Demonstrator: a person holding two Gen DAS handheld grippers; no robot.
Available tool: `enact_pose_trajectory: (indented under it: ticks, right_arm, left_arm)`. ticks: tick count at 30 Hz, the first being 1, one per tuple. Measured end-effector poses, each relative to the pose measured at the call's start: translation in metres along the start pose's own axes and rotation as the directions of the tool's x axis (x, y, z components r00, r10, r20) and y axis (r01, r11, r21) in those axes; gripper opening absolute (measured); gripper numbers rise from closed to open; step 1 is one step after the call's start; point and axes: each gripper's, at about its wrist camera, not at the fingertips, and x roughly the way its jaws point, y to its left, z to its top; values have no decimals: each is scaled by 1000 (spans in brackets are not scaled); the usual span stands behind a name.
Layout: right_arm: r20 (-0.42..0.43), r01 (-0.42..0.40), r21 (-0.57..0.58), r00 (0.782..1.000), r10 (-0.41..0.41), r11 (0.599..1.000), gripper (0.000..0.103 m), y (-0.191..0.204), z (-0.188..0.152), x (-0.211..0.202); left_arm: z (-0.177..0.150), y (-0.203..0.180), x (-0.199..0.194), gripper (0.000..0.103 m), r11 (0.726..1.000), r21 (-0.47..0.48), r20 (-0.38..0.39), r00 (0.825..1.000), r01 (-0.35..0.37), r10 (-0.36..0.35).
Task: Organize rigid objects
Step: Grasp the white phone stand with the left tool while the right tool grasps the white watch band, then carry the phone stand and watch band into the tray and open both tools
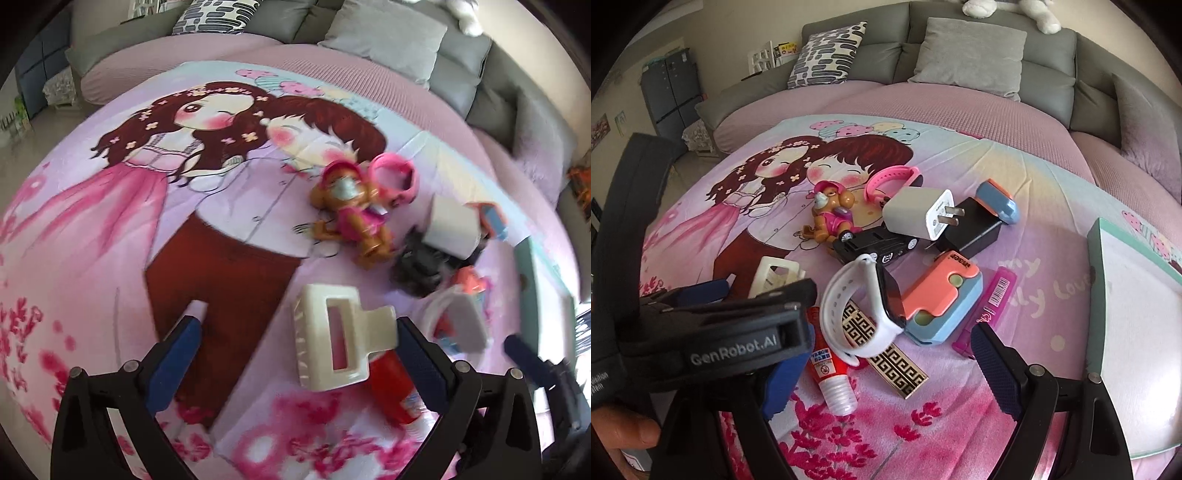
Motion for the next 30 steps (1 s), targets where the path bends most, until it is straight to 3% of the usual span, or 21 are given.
enact_pose_trajectory:
  ticks: [7,10,20,22,24,30]
  right_arm:
    - [-4,18,-18,1000,-18,1000,88,5,2,8]
    - [-2,14,-17,1000,-14,1000,82,6,5,10]
    - [-18,5,-45,1000,-5,999,65,14,7,18]
    - [-19,-7,-38,1000,6,999,56,13,8,17]
    - [-20,-10,-34,1000,9,999,56,13,8,17]
    - [11,-42,0,999,42,999,56,7,11,7]
  left_arm:
    - [-1,19,-6,102,999,-17,17,999,-40,40]
    - [-1,25,-6,99,999,-28,25,999,-39,40]
    - [3,29,-7,73,999,-16,29,999,-30,31]
    - [3,28,-8,65,1000,-11,30,999,-26,26]
    - [4,28,-10,51,1000,-9,32,999,-7,7]
    - [7,30,-22,51,1000,-23,76,997,-16,18]
